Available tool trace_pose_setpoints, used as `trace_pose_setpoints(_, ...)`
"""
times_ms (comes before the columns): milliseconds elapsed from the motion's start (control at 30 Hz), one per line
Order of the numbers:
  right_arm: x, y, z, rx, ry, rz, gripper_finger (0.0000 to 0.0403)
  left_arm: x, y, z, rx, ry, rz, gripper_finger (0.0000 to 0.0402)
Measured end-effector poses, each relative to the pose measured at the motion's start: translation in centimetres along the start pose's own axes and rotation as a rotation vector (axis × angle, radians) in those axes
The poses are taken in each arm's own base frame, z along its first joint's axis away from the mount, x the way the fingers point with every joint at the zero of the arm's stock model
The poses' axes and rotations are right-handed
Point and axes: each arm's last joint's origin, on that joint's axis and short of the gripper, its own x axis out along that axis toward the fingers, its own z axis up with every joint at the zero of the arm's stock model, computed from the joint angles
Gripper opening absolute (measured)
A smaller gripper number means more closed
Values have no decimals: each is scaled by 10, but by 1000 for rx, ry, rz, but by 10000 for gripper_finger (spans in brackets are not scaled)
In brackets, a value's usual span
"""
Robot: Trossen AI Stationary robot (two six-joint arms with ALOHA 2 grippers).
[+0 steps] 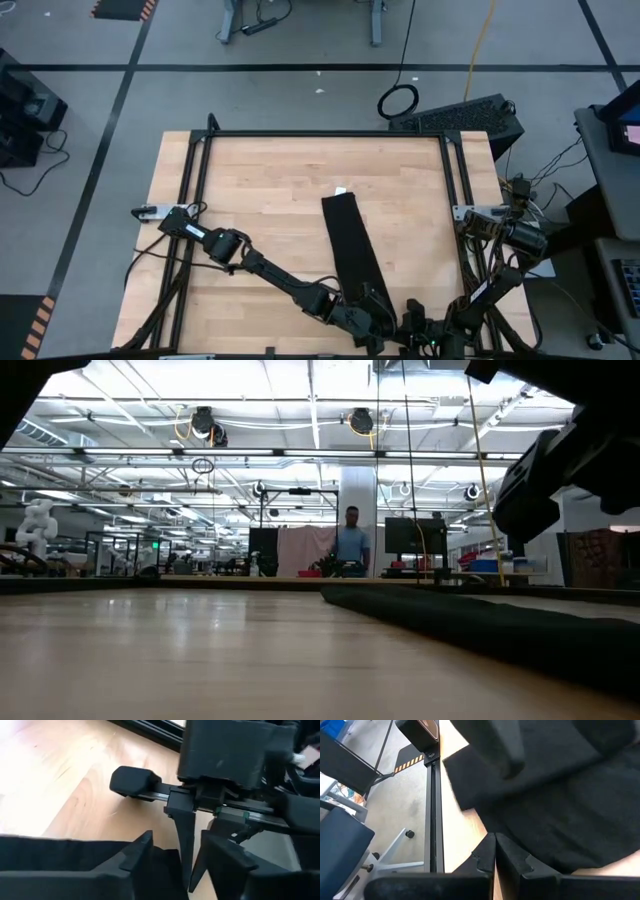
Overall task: Roll napkin
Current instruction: Fold the black napkin
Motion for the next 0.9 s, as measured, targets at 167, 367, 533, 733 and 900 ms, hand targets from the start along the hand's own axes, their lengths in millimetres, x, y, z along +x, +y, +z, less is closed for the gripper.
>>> trace_pose_setpoints(167,-3,1,3,15,18,7,4,-5,0,11,-37,-9,4,210)
trace_pose_setpoints(367,-5,4,4,29,51,29,4,-33,-3,41,-223,56,81,207)
trace_pose_setpoints(533,-21,15,15,62,157,112,4,-51,6,38,-291,189,254,187)
trace_pose_setpoints(733,-49,21,46,112,290,138,4,-55,18,36,-401,276,335,178)
trace_pose_setpoints(900,-68,-1,89,200,368,-40,4,-56,33,46,-412,319,363,178)
